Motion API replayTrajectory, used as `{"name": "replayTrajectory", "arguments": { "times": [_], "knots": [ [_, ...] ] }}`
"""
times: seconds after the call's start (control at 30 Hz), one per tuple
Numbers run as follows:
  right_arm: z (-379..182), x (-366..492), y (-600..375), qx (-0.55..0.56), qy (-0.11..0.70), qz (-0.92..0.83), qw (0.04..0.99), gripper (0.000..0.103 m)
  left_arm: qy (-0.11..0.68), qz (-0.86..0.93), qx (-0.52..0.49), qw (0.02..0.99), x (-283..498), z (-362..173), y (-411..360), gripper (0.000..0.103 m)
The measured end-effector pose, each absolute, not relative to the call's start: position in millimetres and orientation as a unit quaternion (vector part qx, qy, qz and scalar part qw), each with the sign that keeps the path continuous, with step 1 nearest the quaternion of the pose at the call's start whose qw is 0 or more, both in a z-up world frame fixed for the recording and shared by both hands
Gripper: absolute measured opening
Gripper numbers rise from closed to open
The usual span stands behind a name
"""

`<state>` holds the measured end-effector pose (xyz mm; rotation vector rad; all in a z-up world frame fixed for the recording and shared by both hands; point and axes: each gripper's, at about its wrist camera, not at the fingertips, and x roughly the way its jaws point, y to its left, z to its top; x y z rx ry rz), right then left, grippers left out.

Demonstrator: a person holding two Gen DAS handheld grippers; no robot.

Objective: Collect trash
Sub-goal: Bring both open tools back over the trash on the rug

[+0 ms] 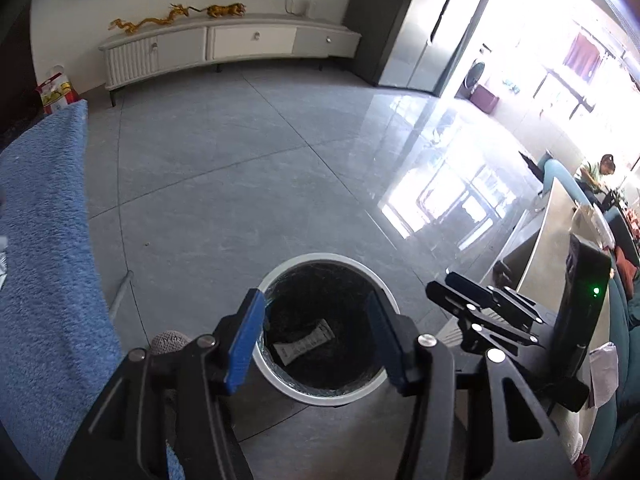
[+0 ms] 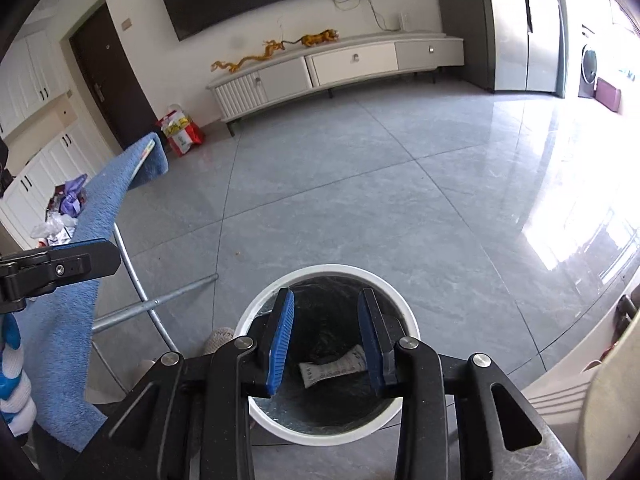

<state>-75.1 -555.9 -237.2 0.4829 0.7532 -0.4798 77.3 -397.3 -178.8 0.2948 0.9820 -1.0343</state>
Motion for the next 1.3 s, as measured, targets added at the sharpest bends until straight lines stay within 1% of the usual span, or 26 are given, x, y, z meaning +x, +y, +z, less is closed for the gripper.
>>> {"name": "replayTrajectory", "arguments": {
  "times": [0.2, 0.4, 0.53, 0.67, 0.73, 0.77, 0.8, 0.87, 1.17, 1.3],
  "knots": [
    [-191.9, -79.9, -527.1, 0.205, 0.325, -0.211, 0.899, 0.036, 0.411, -0.461, 0.121, 0.777, 72.1, -149.7, -355.7, 0.052],
    [-134.4, -71.0, -482.2, 0.160, 0.282, -0.172, 0.930, 0.045, 0.396, -0.433, 0.102, 0.803, 77.5, -117.0, -297.7, 0.052],
    [-105.2, -65.5, -450.9, 0.136, 0.264, -0.146, 0.944, 0.047, 0.386, -0.409, 0.075, 0.823, 85.7, -102.1, -243.5, 0.052],
    [-78.6, -56.2, -418.4, 0.110, 0.250, -0.115, 0.955, 0.052, 0.374, -0.378, 0.055, 0.845, 98.4, -92.1, -185.3, 0.052],
    [-68.6, -48.5, -405.0, 0.101, 0.247, -0.100, 0.958, 0.053, 0.370, -0.361, 0.040, 0.855, 105.8, -89.7, -155.8, 0.053],
    [-64.8, -45.2, -397.9, 0.098, 0.246, -0.092, 0.960, 0.053, 0.368, -0.354, 0.035, 0.859, 109.6, -89.3, -143.6, 0.055],
    [-62.6, -41.5, -391.0, 0.095, 0.246, -0.083, 0.961, 0.054, 0.365, -0.347, 0.032, 0.864, 113.7, -88.1, -133.3, 0.062],
    [-60.1, -34.4, -378.6, 0.090, 0.247, -0.071, 0.962, 0.055, 0.356, -0.323, 0.024, 0.877, 121.5, -89.1, -101.9, 0.065],
    [-68.1, 30.0, -310.1, 0.077, 0.283, 0.018, 0.956, 0.055, 0.360, -0.239, -0.012, 0.902, 175.4, -108.6, 15.9, 0.065],
    [-81.0, 72.2, -278.8, 0.074, 0.305, 0.063, 0.947, 0.055, 0.366, -0.215, -0.020, 0.905, 201.1, -120.1, 42.5, 0.065]
  ]
}}
